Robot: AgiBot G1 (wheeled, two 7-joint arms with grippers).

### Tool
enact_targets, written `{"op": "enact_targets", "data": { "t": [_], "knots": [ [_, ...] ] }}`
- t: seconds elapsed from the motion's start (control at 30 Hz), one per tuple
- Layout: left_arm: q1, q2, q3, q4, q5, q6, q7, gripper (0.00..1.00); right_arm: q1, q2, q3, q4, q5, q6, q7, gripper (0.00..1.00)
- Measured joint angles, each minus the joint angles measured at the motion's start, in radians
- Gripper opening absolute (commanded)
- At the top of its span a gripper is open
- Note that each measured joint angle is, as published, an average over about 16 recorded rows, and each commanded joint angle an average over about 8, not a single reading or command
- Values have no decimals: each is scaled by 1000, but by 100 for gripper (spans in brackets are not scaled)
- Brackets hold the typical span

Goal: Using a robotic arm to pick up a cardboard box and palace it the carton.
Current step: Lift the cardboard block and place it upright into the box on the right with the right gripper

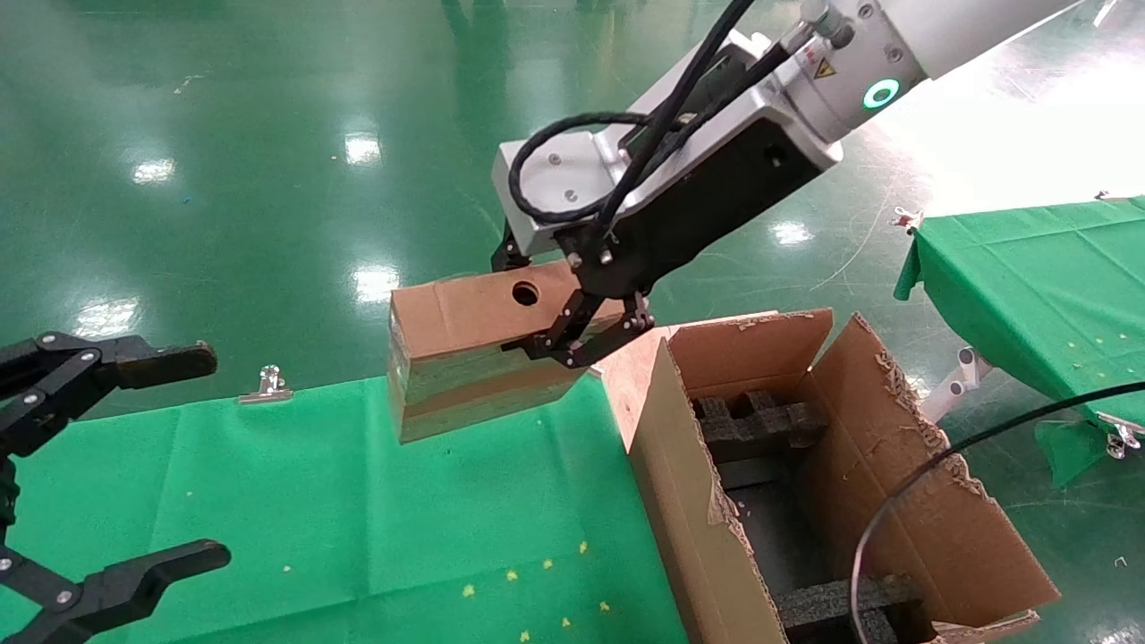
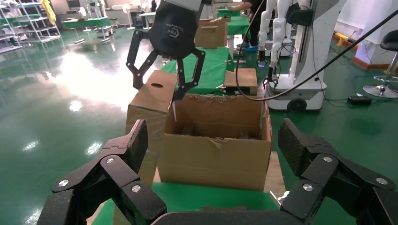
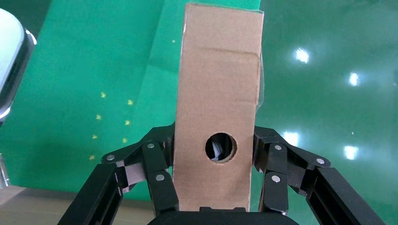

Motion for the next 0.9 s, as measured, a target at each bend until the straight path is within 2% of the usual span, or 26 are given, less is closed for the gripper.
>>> {"op": "enact_targets", "data": {
  "t": [0.33,0.9],
  "knots": [
    [0,0,0,0,0,0,0,100,89,66,-119,-15,52,2,-12,0],
    [0,0,0,0,0,0,0,100,312,313,-419,73,-10,-3,60,0]
  ]
}}
